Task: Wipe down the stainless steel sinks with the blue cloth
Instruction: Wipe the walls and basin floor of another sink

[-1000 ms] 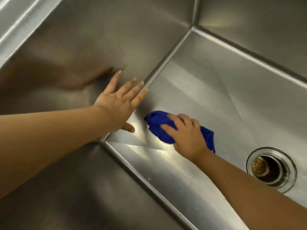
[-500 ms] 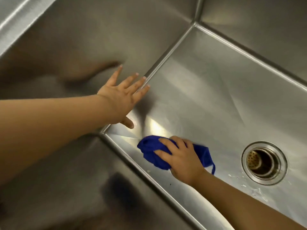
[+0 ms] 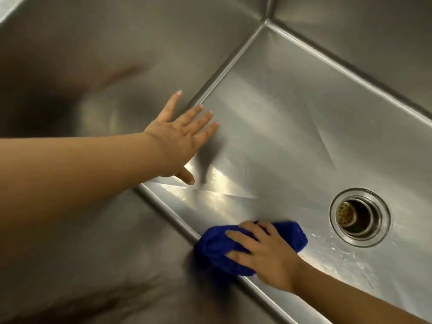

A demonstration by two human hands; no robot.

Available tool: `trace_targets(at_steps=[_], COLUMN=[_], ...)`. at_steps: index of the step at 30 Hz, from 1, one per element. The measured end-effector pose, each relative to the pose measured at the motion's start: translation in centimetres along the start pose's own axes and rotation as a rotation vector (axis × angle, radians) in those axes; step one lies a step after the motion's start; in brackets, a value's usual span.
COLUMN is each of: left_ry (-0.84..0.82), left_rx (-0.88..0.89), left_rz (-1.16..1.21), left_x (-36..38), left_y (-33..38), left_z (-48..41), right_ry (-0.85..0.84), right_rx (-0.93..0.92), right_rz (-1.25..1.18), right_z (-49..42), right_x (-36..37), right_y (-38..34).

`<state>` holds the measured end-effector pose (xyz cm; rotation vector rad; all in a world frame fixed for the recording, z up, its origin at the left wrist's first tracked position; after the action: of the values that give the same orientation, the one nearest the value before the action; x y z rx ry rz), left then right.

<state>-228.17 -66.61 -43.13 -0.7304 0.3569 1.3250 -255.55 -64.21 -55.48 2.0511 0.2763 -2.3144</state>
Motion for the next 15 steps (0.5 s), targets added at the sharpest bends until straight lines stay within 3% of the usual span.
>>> trace_targets(at_steps=[3, 7, 9, 11, 15], left_ry=[0.018, 0.032, 0.012, 0.018, 0.031], left_rx=[0.009, -0.023, -0.023, -0.019, -0.009], left_rz=[0.021, 0.052, 0.057, 0.062, 0.128], left_x=[-0.6, -0.7, -0.8, -0.9, -1.4], left_y=[0.7, 0.9, 1.2, 1.5, 1.9], left_z=[-0.3, -1.2, -1.4, -1.6, -1.6], right_ry=[0.067, 0.148, 0.159, 0.176, 0.095], right_rx=[0.018, 0.534, 0.69, 0.686, 0.375], right_rz=[0.063, 0.012, -0.003, -0.003, -0.086], right_z=[-1.5, -6.5, -7.4, -6.3, -1.8], right_x=[-0.2, -1.9, -2.0, -1.2, 0.3], right_y=[3.7, 8.6, 8.4, 6.0, 0.1])
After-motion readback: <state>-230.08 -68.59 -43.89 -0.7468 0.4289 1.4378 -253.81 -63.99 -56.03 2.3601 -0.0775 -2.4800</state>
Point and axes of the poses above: each hand's wrist, its own z-axis away from the middle knuckle, its own x-axis out of the palm, y = z × x, the point moved 2 cm from there along -z, towards the middle knuckle, and after that the axes turned 13 degrees about z, right-handed, at the moved point
